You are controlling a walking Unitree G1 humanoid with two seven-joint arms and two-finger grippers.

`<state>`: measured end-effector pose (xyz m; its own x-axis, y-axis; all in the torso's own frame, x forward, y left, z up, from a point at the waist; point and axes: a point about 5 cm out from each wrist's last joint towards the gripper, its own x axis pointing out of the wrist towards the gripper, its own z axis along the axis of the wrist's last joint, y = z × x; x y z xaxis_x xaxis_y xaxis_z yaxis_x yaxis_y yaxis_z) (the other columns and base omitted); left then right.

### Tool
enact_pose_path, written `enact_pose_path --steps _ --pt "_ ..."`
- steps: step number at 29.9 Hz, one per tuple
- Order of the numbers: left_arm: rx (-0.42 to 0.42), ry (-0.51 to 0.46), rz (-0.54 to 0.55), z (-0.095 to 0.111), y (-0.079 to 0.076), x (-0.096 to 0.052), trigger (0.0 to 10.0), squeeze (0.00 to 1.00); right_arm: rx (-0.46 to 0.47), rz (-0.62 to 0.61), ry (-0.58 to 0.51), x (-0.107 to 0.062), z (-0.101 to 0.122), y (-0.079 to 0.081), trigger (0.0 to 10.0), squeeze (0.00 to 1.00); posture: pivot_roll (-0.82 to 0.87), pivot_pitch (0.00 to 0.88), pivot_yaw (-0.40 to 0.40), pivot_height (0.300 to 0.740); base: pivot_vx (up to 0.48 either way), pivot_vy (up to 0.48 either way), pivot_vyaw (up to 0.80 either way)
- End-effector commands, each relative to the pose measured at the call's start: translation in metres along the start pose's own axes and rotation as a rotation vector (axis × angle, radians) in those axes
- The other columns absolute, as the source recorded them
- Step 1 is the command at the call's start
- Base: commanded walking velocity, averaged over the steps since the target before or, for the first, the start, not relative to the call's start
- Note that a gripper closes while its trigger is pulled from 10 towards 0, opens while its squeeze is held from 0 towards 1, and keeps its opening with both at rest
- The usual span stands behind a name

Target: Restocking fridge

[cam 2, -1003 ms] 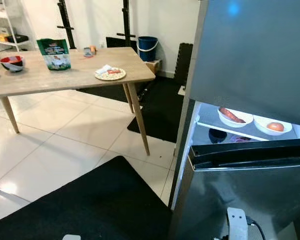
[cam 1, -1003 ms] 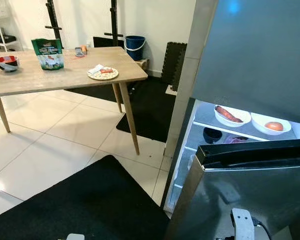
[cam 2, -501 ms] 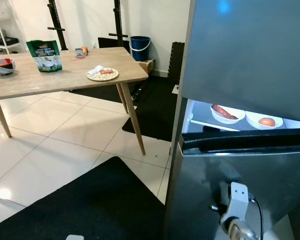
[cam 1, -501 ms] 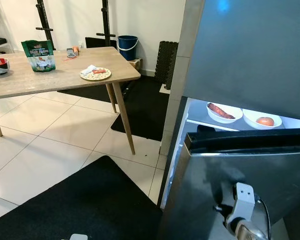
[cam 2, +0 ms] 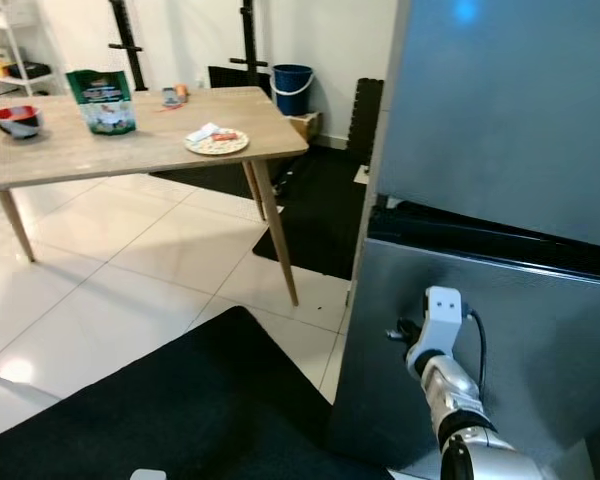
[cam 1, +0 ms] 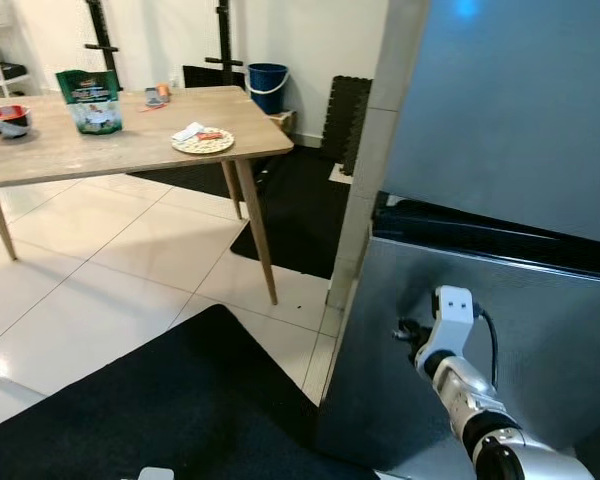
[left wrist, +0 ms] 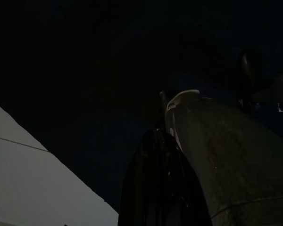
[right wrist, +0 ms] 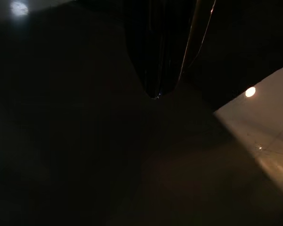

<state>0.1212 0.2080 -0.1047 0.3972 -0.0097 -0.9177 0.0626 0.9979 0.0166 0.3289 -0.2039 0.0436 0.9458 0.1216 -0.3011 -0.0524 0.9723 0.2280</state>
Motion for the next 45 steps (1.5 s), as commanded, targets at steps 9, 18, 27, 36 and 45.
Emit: enact_pose_path --steps 9,18,27,36,45 --pt "-0.004 0.05 -0.009 -0.017 -0.002 -0.002 10.0 0.0 -0.017 -0.024 -0.064 0.005 0.018 0.0 10.0 0.0 -0.01 0.033 -0.06 0.74 0.0 0.0 0.0" --pt "0.023 0.042 -0.02 -0.015 -0.001 -0.002 10.0 0.0 -0.036 -0.043 -0.12 0.01 0.039 -0.001 10.0 0.0 0.0 0.082 -0.05 0.74 0.0 0.0 0.0" --pt "0.048 0.047 -0.032 -0.02 0.0 -0.004 10.0 0.0 -0.059 -0.062 -0.182 0.017 0.068 0.003 10.0 0.0 0.02 0.136 -0.048 0.74 0.0 0.0 0.0" --pt "0.051 0.063 -0.035 -0.031 0.002 -0.006 10.0 0.0 -0.062 -0.075 -0.199 0.019 0.076 0.004 10.0 0.0 0.05 0.154 -0.046 0.74 0.0 0.0 0.0" --pt "0.057 0.051 -0.035 -0.025 0.003 -0.005 10.0 0.0 -0.081 -0.064 -0.125 0.014 0.052 -0.001 10.0 0.0 0.05 0.127 -0.048 0.74 0.0 0.0 0.0"
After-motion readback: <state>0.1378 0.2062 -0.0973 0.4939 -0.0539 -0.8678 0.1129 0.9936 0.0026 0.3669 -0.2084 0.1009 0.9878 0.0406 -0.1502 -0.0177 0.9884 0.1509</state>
